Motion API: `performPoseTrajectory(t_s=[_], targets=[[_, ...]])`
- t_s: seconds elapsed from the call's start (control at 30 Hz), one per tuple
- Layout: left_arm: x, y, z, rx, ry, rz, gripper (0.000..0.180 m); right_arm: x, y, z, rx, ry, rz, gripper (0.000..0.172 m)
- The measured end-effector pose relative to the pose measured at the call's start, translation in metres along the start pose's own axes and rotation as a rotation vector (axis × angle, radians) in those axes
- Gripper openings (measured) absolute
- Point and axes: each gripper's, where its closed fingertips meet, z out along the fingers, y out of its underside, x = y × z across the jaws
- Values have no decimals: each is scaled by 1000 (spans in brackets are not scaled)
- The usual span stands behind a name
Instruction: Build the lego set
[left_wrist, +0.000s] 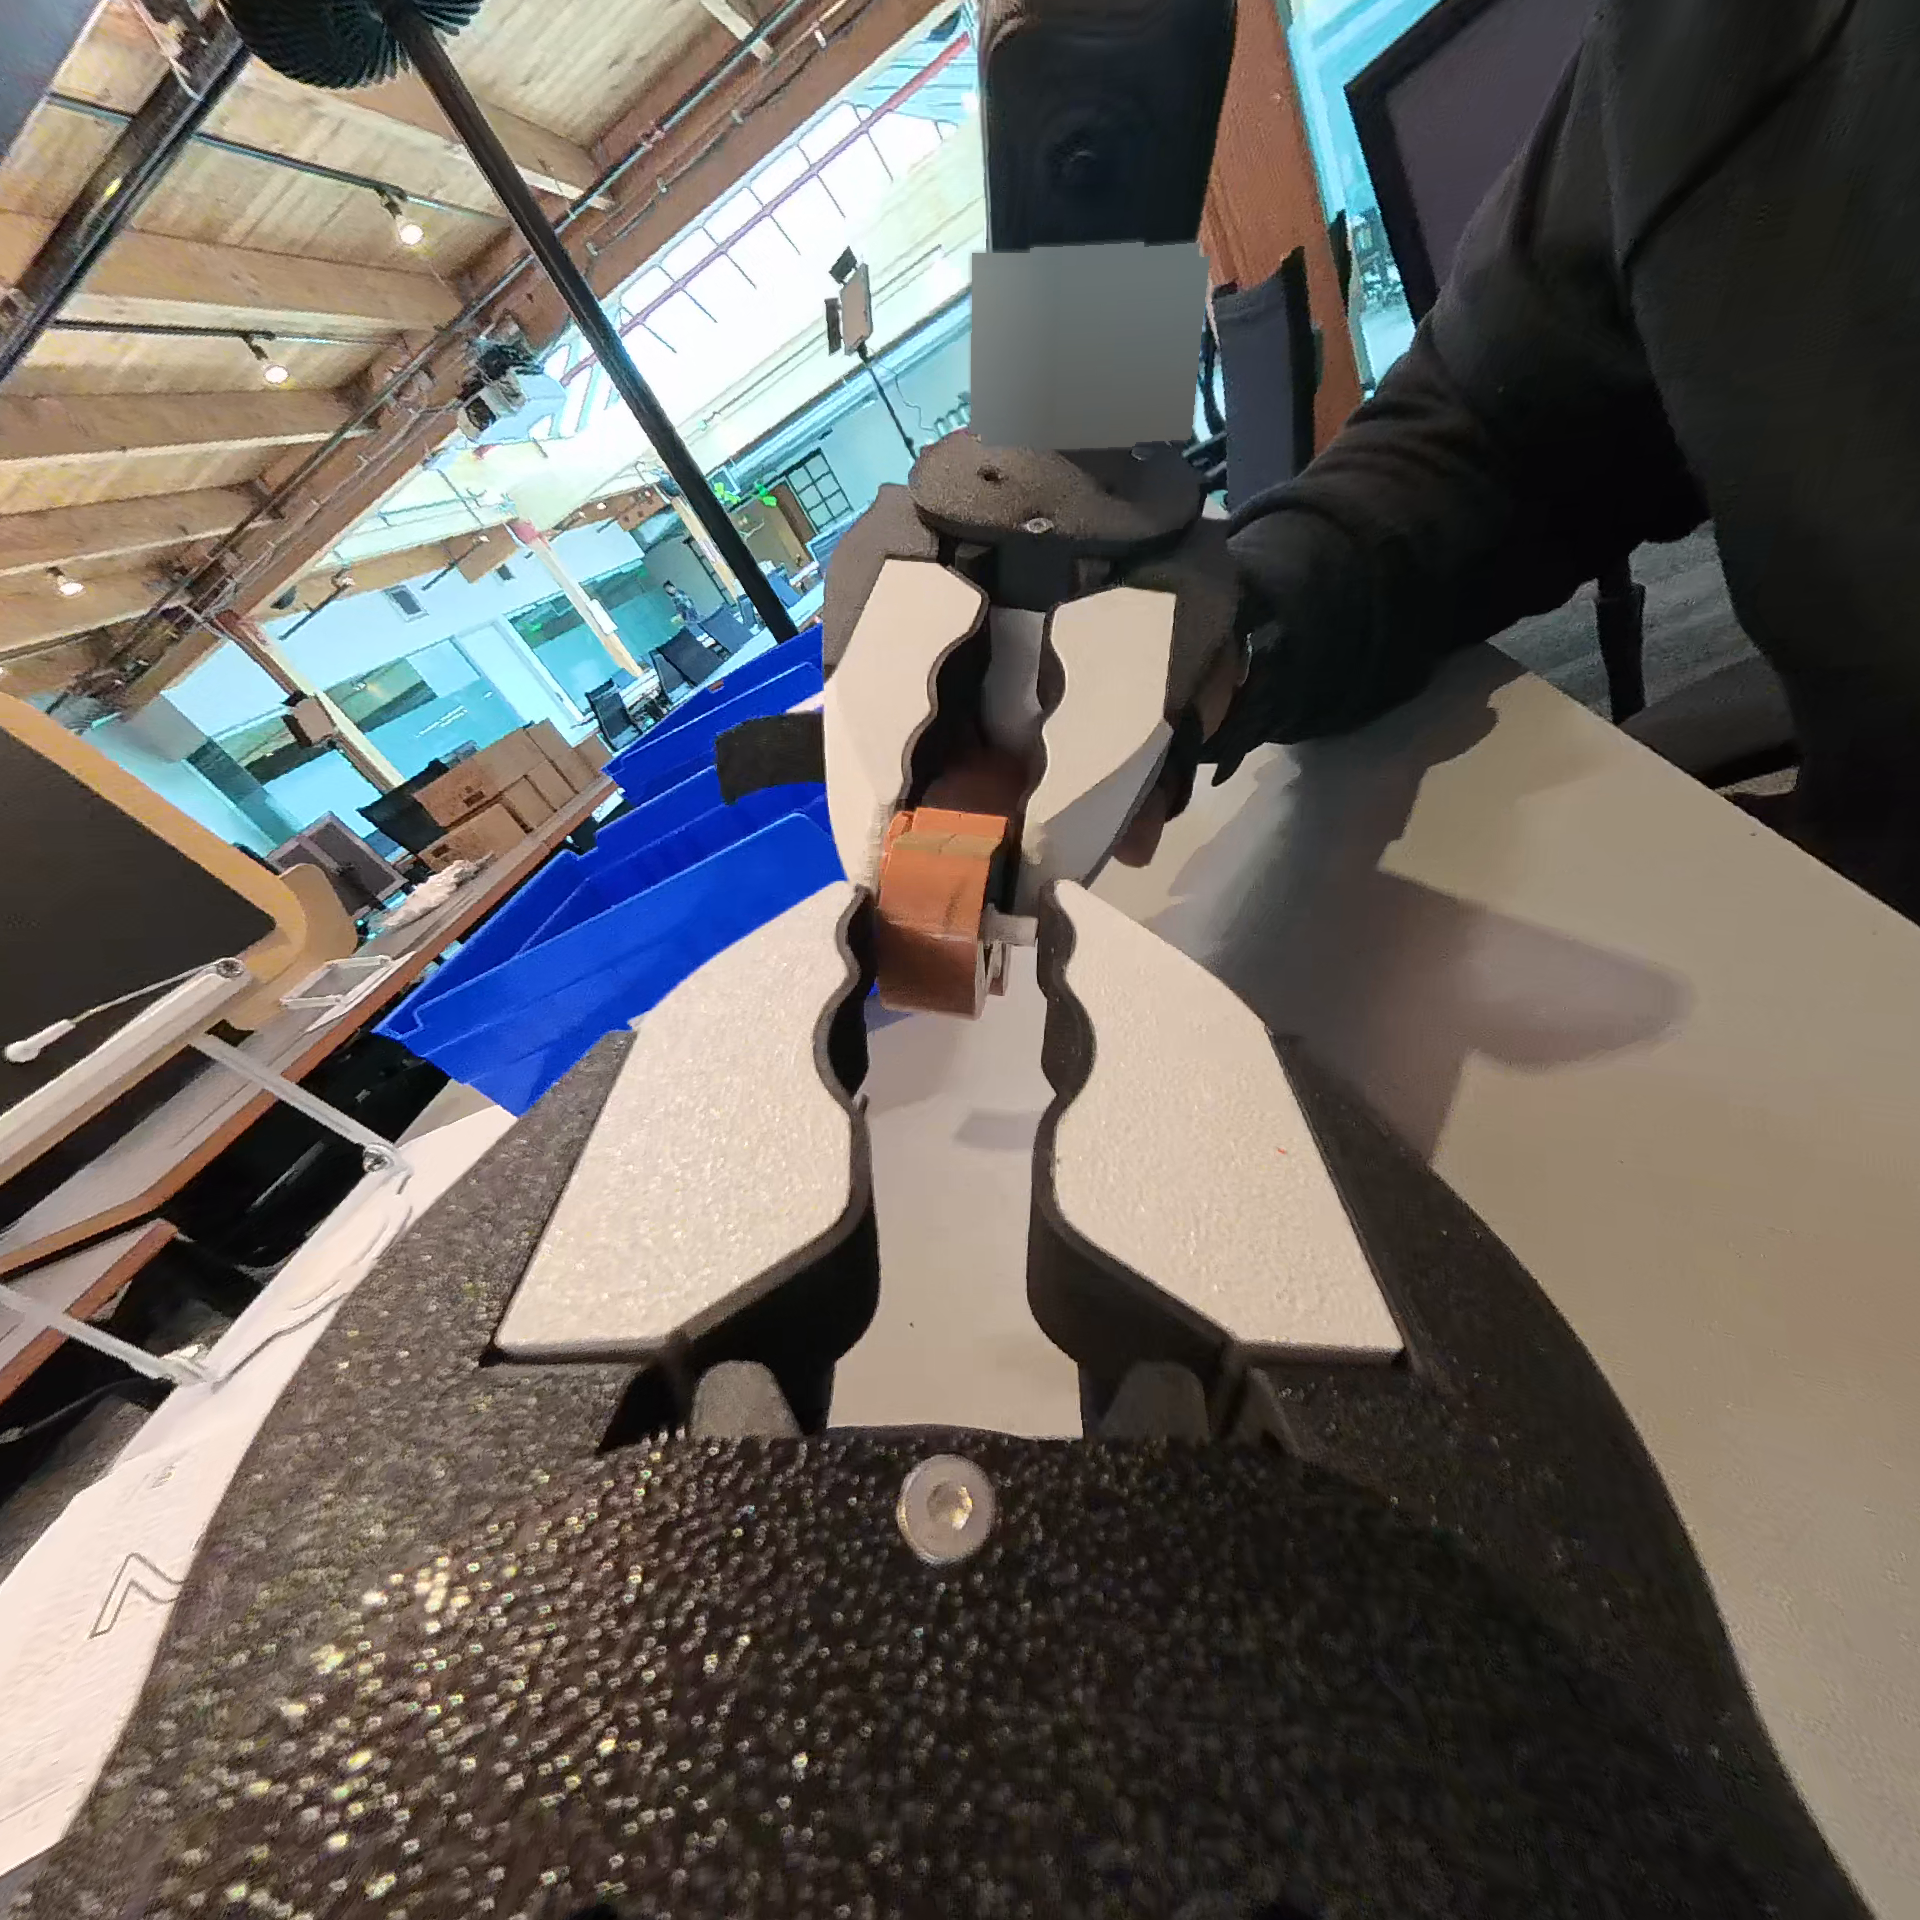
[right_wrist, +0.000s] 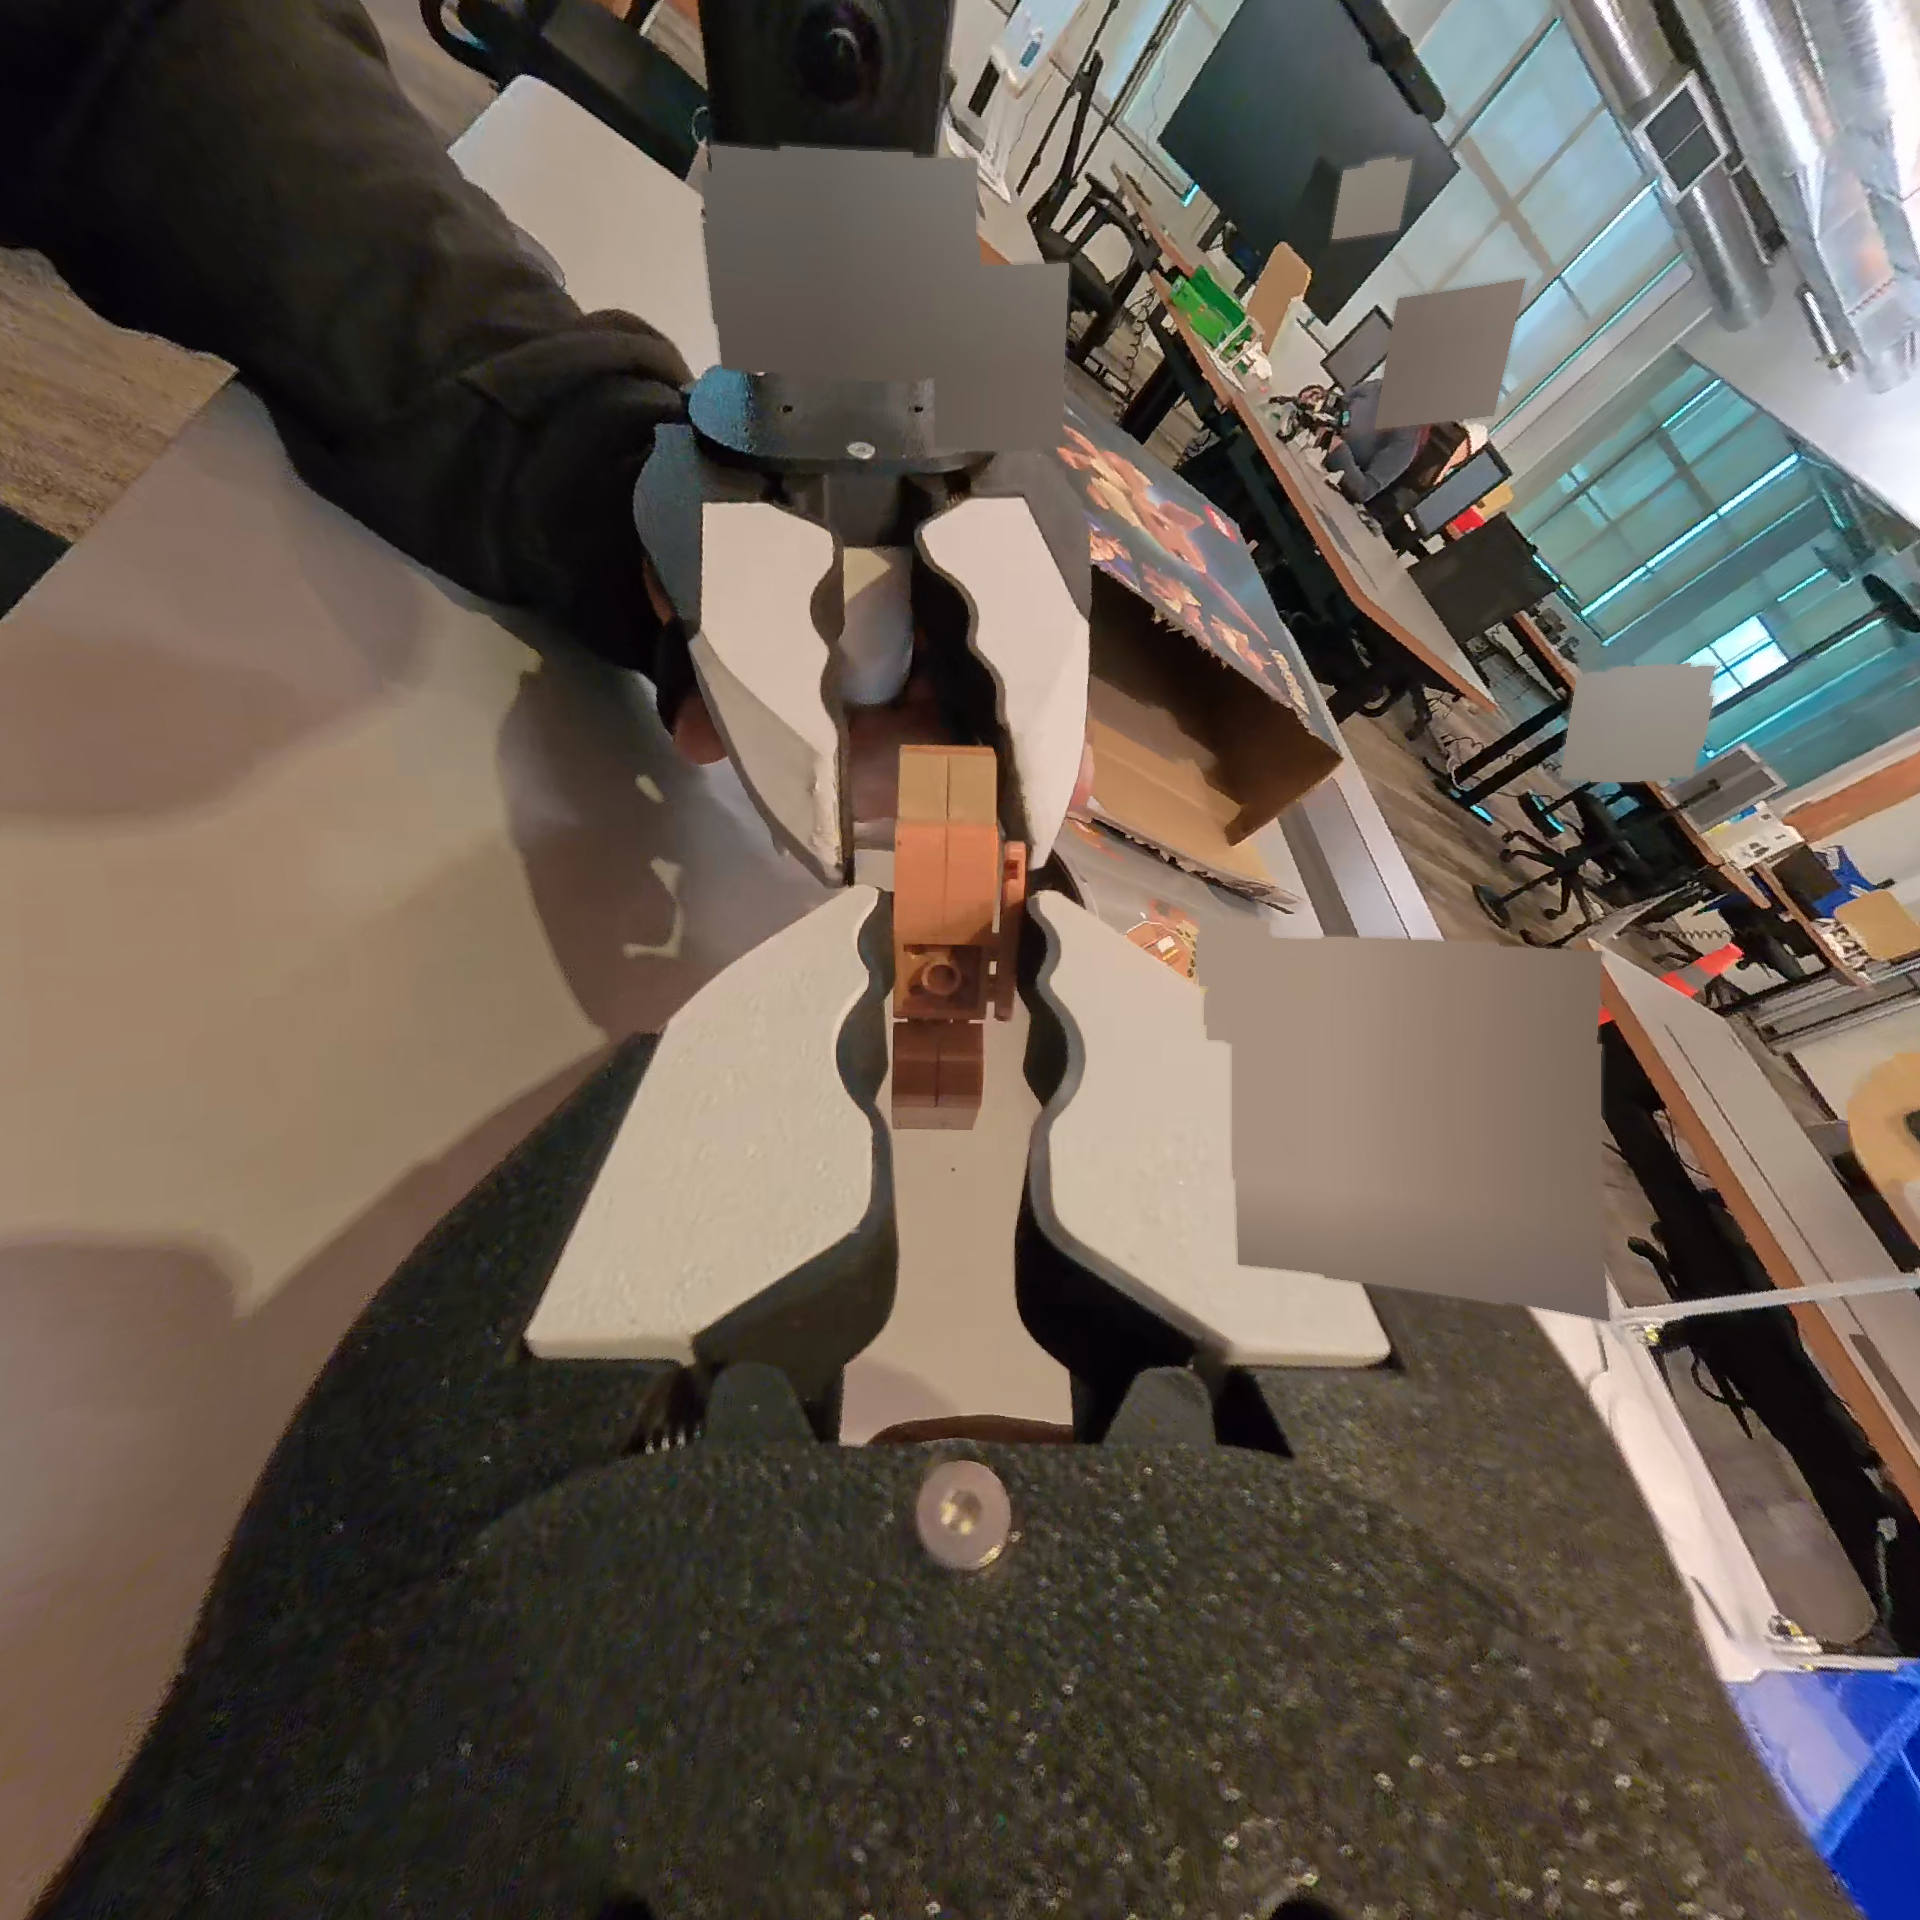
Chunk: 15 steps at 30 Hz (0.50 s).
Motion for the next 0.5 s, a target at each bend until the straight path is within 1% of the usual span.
performPoseTrajectory(t_s=[0.33, 0.5], targets=[[7, 6, 1, -87, 30, 36, 27, -5, 2, 1, -36, -27, -57, 22], [9, 7, 1, -100, 48, 29, 27, -7, 3, 0, -36, -44, -58, 22]])
